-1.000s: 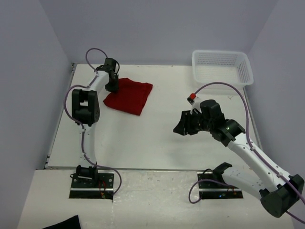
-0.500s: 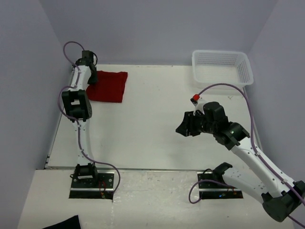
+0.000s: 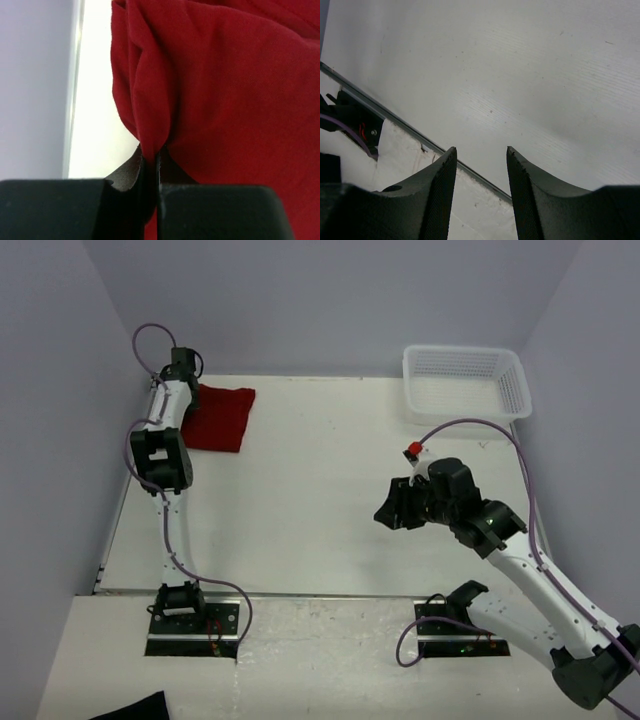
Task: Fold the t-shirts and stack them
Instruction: Put the neatly folded tshirt into the corner of the board with the left arm
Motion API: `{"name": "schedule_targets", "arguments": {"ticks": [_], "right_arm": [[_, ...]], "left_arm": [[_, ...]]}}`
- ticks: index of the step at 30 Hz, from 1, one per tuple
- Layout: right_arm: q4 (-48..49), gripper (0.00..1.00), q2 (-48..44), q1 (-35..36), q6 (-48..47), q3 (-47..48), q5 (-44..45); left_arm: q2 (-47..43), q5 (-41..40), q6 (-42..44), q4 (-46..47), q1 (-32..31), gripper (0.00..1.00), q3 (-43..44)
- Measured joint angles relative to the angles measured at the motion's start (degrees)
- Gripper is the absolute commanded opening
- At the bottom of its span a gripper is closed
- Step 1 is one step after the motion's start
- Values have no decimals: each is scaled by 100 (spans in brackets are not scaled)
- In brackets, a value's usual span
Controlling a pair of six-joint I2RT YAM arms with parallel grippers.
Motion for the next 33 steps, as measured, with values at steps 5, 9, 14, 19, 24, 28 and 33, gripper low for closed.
{"name": "schedule_targets", "arguments": {"ticks": [5, 9, 14, 19, 24, 28, 33], "right_arm": [[-66, 46, -33, 0, 9, -2, 46], [-111, 46, -31, 0, 24, -7, 103], [-127, 46, -7, 0, 55, -7, 162], [-157, 46, 48, 0, 109, -7, 234], [-173, 46, 59, 0, 153, 0, 319], [-184, 46, 98, 0, 205, 0, 354], [-190, 46, 136, 0, 275, 0, 415]], "left_arm": [[105, -546, 109, 439, 9, 0, -7], [118, -804, 116, 741, 33, 0, -17], [144, -999, 284, 1169, 52, 0, -15], [232, -1047, 494, 1497, 52, 0, 55], [411, -1038, 645, 1762, 55, 0, 170], [555, -1019, 706, 1875, 76, 0, 212], [599, -892, 708, 1897, 160, 0, 212]]}}
